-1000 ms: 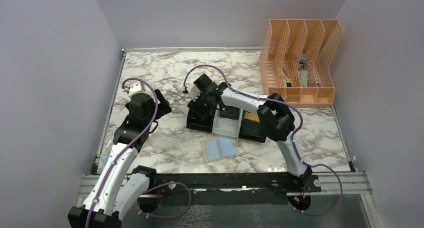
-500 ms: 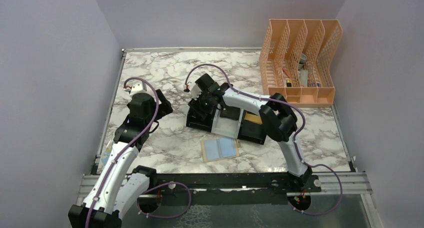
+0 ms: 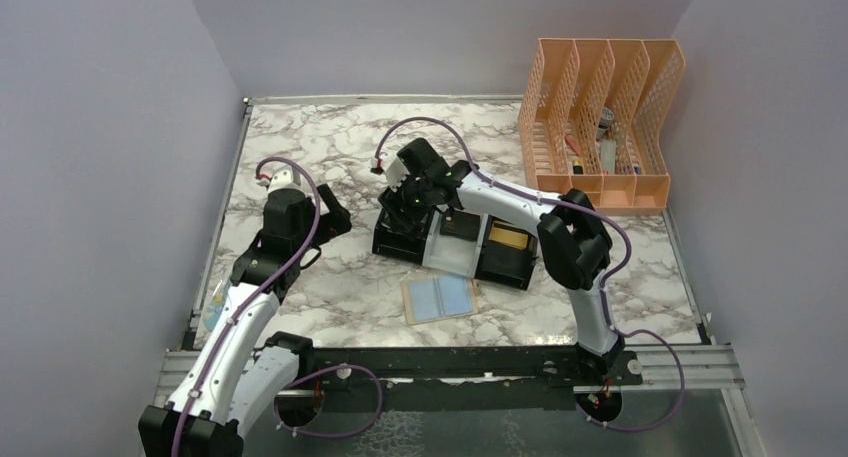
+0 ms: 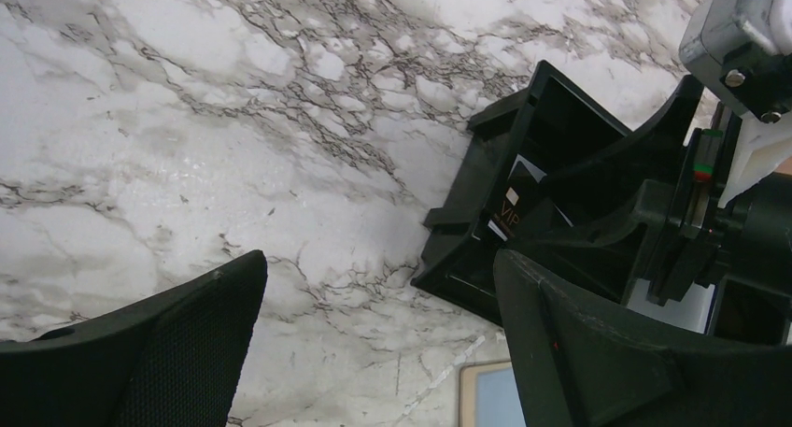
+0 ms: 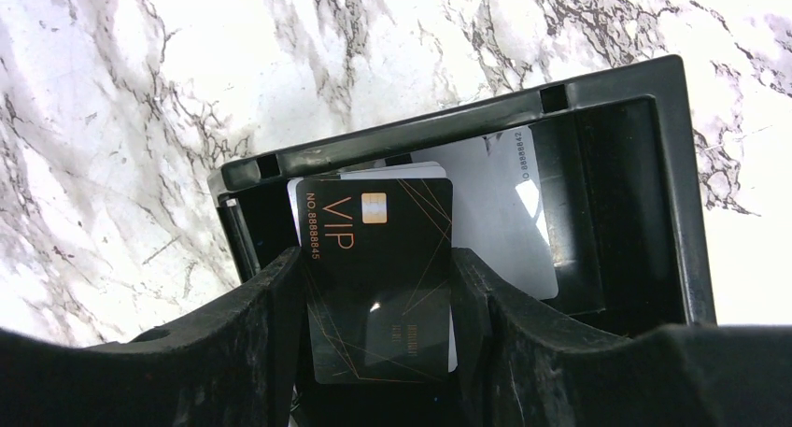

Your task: Take the credit cards out of the card holder

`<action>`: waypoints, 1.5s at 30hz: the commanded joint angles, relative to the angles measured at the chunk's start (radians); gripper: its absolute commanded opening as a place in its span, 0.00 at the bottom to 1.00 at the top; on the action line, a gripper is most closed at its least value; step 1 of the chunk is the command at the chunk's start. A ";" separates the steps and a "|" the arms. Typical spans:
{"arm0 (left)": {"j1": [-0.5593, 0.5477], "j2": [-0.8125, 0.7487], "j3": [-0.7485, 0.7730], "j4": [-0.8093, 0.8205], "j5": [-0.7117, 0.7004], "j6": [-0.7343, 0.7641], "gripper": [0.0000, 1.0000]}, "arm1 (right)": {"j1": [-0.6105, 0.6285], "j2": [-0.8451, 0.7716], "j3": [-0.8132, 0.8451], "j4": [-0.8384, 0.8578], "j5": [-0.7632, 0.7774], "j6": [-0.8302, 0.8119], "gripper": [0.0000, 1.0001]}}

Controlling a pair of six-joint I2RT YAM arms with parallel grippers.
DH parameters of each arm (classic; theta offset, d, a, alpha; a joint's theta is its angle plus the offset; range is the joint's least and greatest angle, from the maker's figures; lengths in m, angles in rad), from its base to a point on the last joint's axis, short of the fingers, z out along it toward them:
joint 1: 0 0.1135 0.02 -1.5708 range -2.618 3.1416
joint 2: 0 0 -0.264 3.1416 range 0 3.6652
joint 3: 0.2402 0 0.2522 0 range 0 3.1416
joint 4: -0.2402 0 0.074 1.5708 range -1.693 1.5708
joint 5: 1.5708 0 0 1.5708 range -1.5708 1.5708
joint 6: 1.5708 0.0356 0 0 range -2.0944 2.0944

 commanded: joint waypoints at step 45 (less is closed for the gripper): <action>0.006 0.035 -0.134 0.251 0.274 -0.216 0.84 | 0.001 -0.371 -0.269 -0.071 0.030 -0.140 0.47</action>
